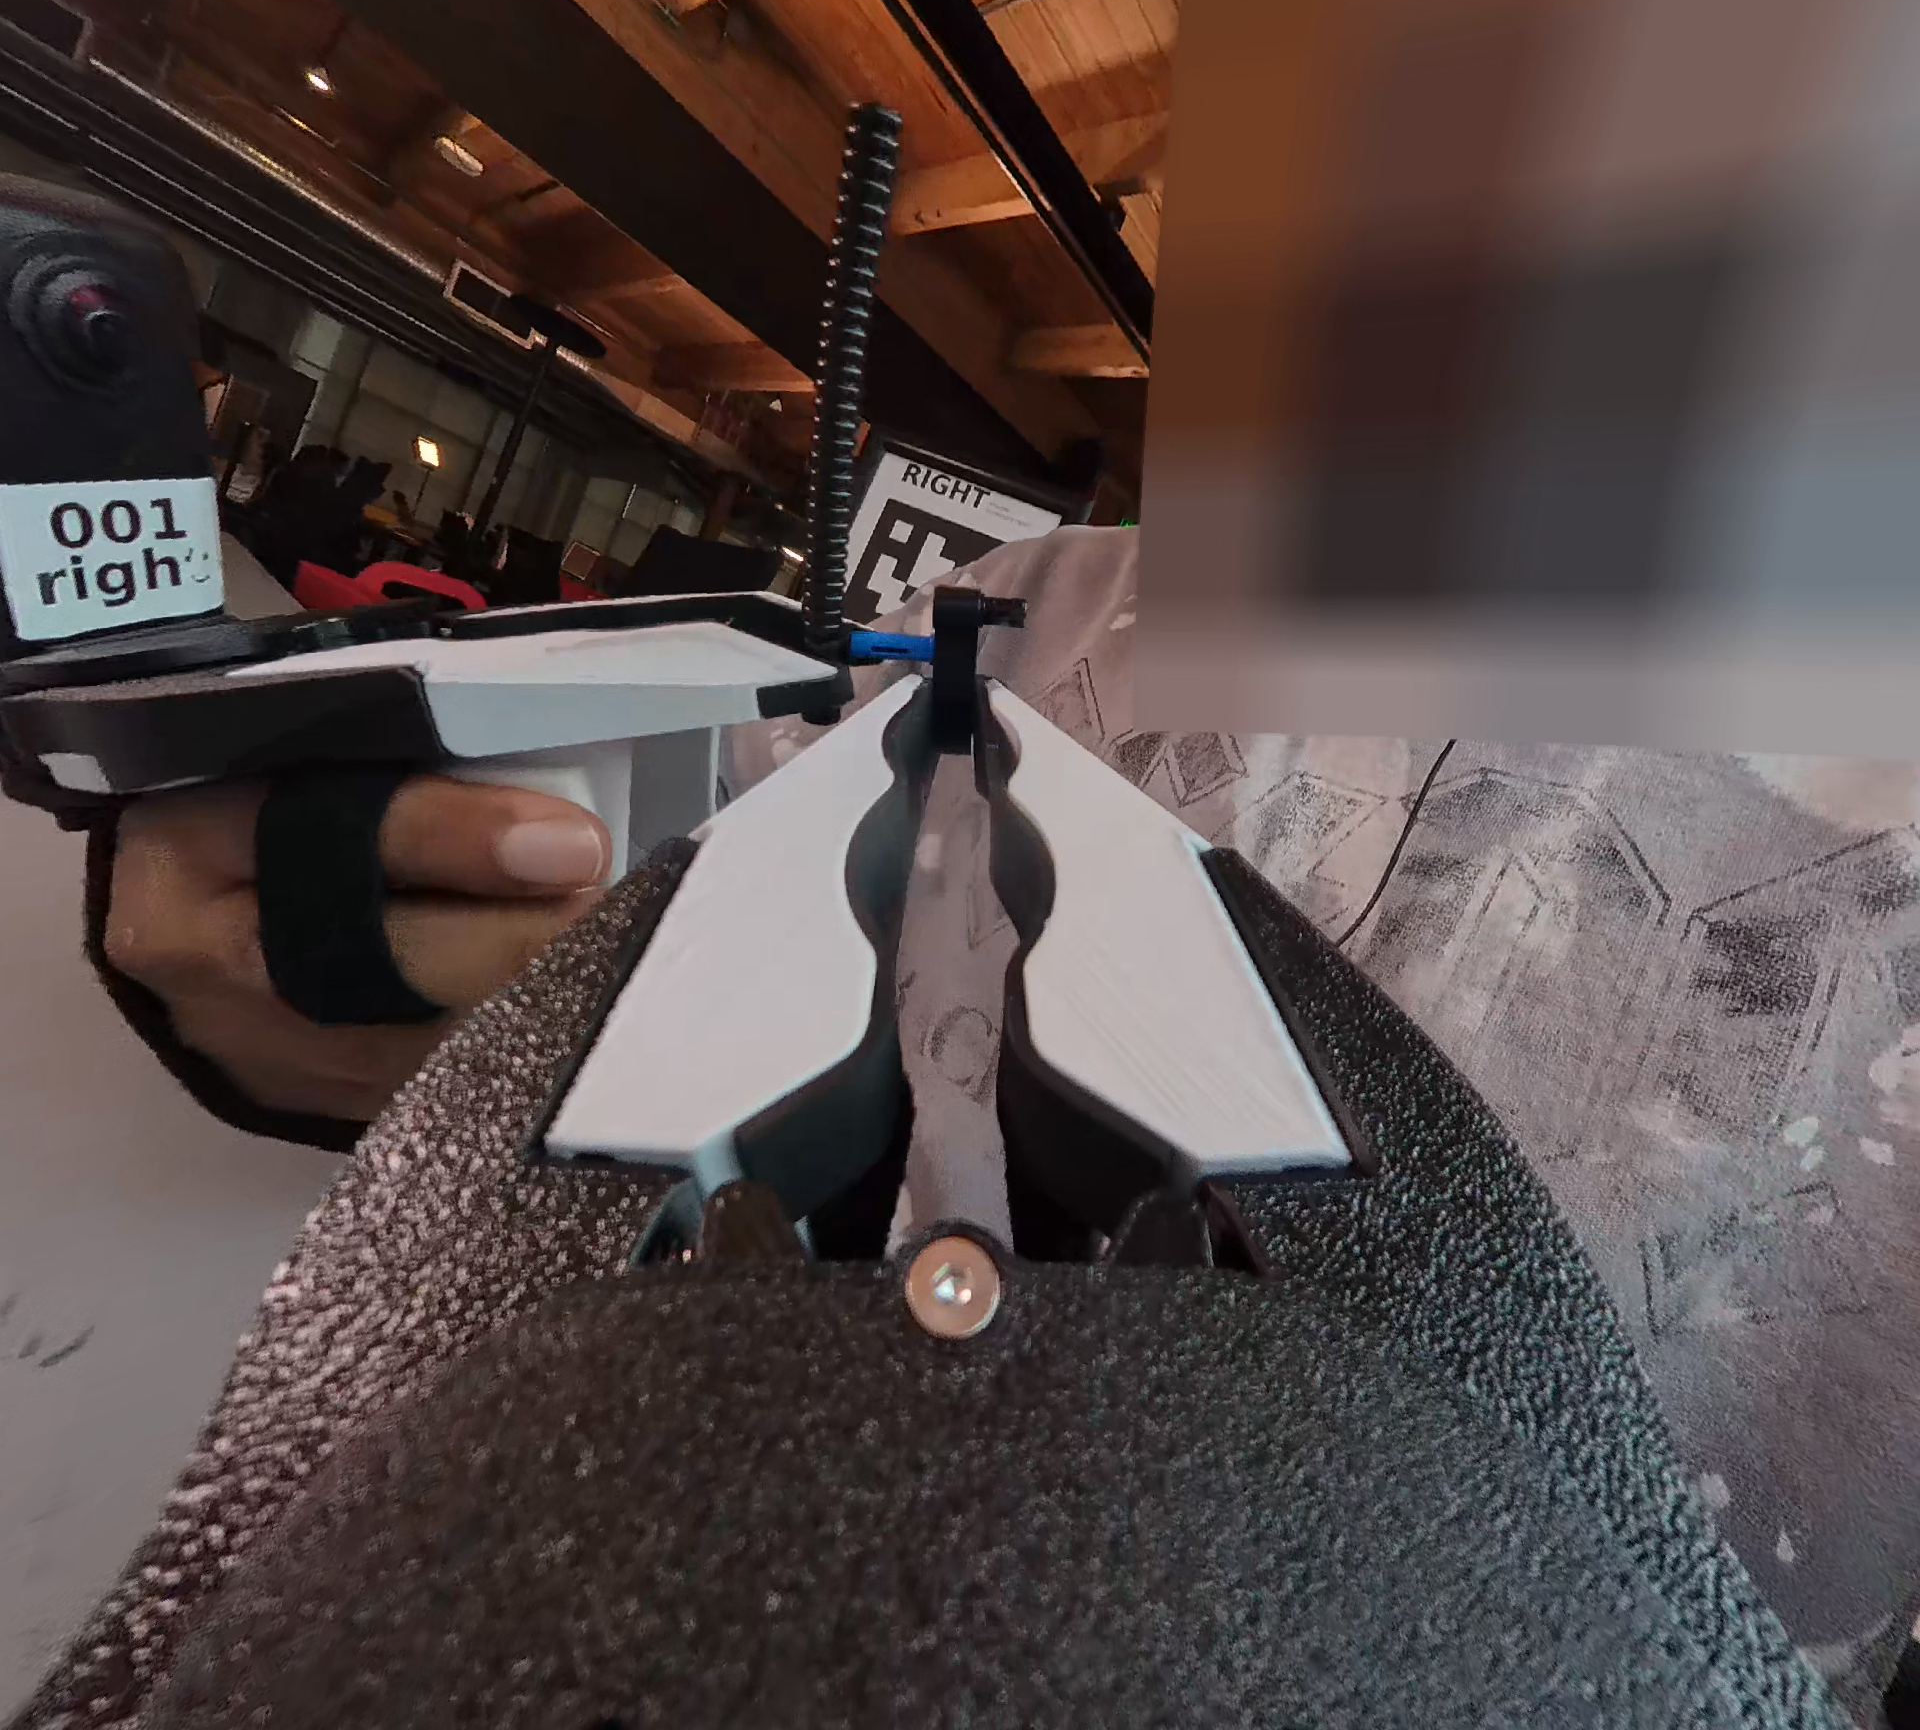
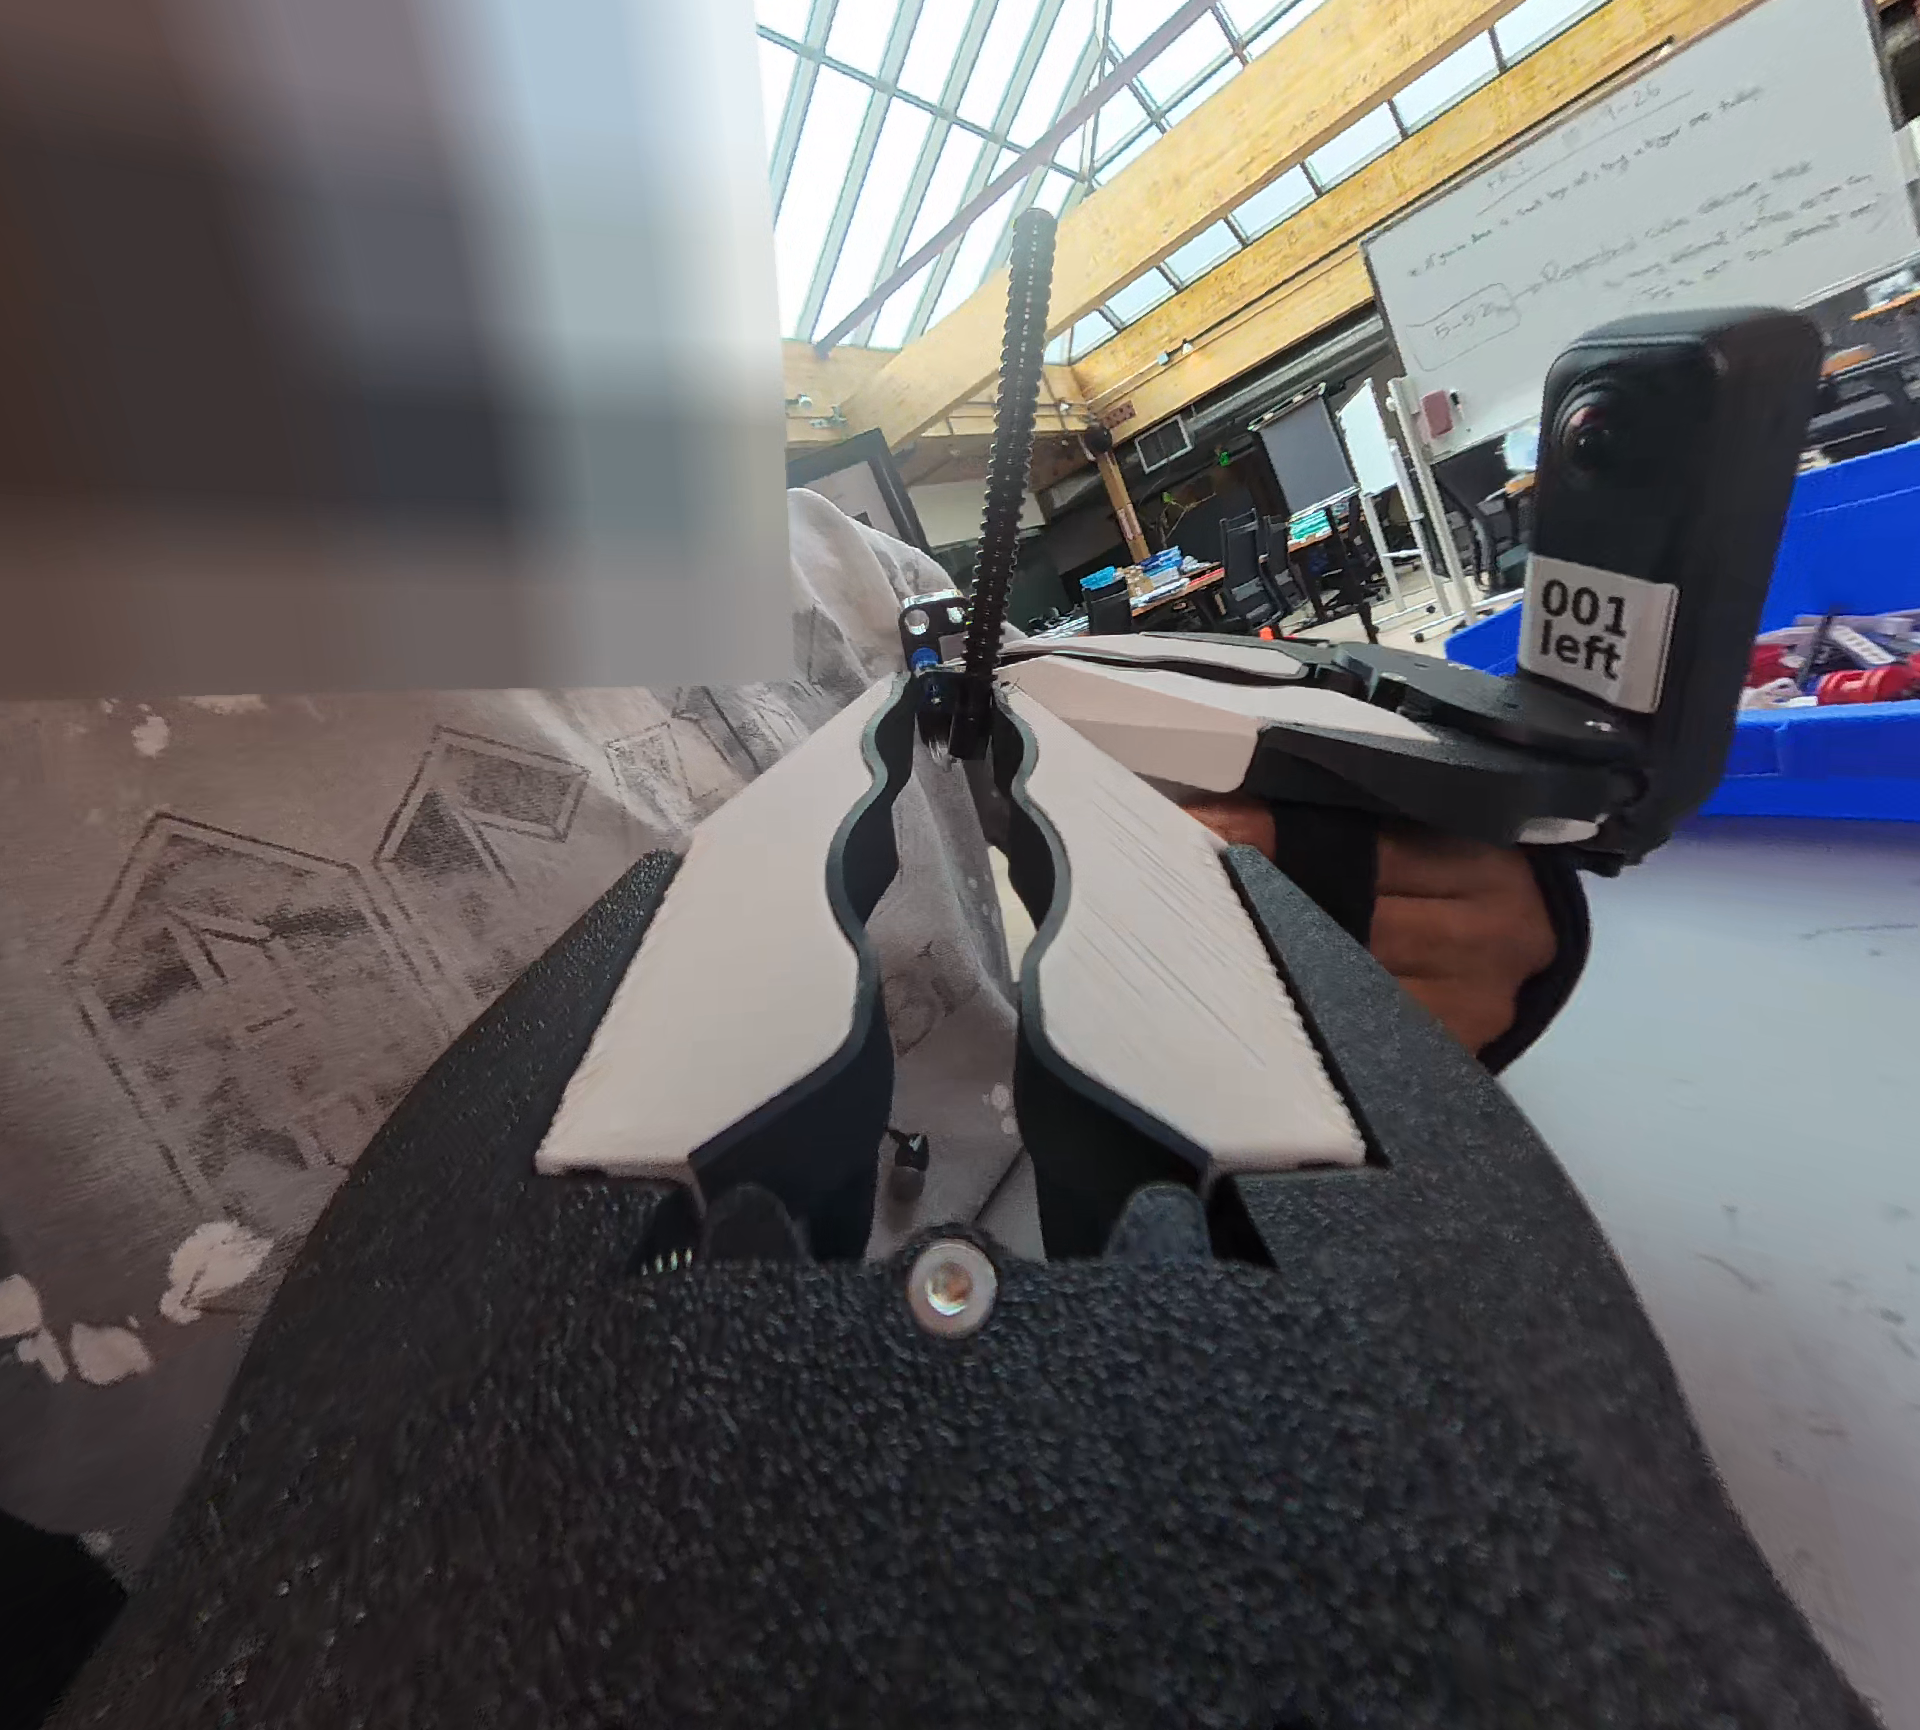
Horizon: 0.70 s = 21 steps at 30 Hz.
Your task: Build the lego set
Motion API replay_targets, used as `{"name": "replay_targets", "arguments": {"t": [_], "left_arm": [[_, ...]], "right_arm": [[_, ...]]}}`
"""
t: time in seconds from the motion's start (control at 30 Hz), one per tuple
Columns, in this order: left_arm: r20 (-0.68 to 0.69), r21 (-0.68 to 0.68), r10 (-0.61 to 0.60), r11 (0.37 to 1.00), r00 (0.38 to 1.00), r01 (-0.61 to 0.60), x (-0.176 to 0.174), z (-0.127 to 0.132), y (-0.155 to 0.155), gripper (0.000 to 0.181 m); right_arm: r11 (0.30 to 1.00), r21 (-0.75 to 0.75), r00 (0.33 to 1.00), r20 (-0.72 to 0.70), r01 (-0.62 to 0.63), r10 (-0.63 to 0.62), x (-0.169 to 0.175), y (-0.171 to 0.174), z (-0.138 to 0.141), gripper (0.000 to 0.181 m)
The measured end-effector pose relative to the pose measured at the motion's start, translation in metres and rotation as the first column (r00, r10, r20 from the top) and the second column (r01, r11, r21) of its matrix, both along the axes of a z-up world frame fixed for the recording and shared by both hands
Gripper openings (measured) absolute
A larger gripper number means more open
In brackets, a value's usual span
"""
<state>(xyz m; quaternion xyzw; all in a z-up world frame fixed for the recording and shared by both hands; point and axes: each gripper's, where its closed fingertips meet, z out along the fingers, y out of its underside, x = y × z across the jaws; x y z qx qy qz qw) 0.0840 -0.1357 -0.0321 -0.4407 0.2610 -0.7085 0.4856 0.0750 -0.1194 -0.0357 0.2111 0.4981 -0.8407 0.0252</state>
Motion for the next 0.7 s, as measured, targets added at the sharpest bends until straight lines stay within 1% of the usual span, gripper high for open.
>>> {"name": "replay_targets", "arguments": {"t": [0.1, 0.17, 0.23, 0.37, 0.5, 0.57, 0.63, 0.7], "left_arm": [[0.070, -0.056, -0.016, 0.998, 0.997, 0.020, -0.003, 0.003, 0.005, 0.006], [0.122, -0.097, -0.041, 0.994, 0.992, 0.053, -0.002, 0.004, 0.006, 0.005], [0.148, -0.116, -0.064, 0.990, 0.987, 0.082, 0.002, 0.004, 0.006, 0.005], [0.117, -0.155, -0.092, 0.982, 0.989, 0.110, 0.011, -0.003, 0.007, 0.005], [0.116, -0.181, -0.119, 0.974, 0.986, 0.138, 0.014, -0.004, 0.005, 0.005], [0.127, -0.208, -0.119, 0.968, 0.985, 0.144, 0.016, -0.006, 0.008, 0.003], [0.124, -0.216, -0.119, 0.966, 0.985, 0.144, 0.016, -0.006, 0.009, 0.005], [0.134, -0.230, -0.102, 0.964, 0.986, 0.131, 0.012, -0.006, 0.012, 0.003]], "right_arm": [[0.992, 0.086, 0.995, -0.030, 0.093, -0.090, -0.003, 0.005, 0.000, 0.014], [0.982, 0.148, 0.992, -0.052, 0.119, -0.113, -0.001, 0.005, 0.000, 0.013], [0.974, 0.184, 0.991, -0.065, 0.128, -0.118, 0.001, 0.005, 0.000, 0.013], [0.956, 0.262, 0.990, -0.078, 0.136, -0.120, 0.006, 0.005, -0.002, 0.013], [0.916, 0.390, 0.995, -0.085, 0.090, -0.061, 0.016, 0.001, -0.009, 0.013], [0.916, 0.393, 0.995, -0.085, 0.081, -0.051, 0.016, -0.001, -0.009, 0.013], [0.933, 0.354, 0.997, -0.073, 0.064, -0.040, 0.016, -0.001, -0.009, 0.013], [0.940, 0.330, 0.995, -0.067, 0.088, -0.070, 0.012, 0.002, -0.009, 0.013]]}}
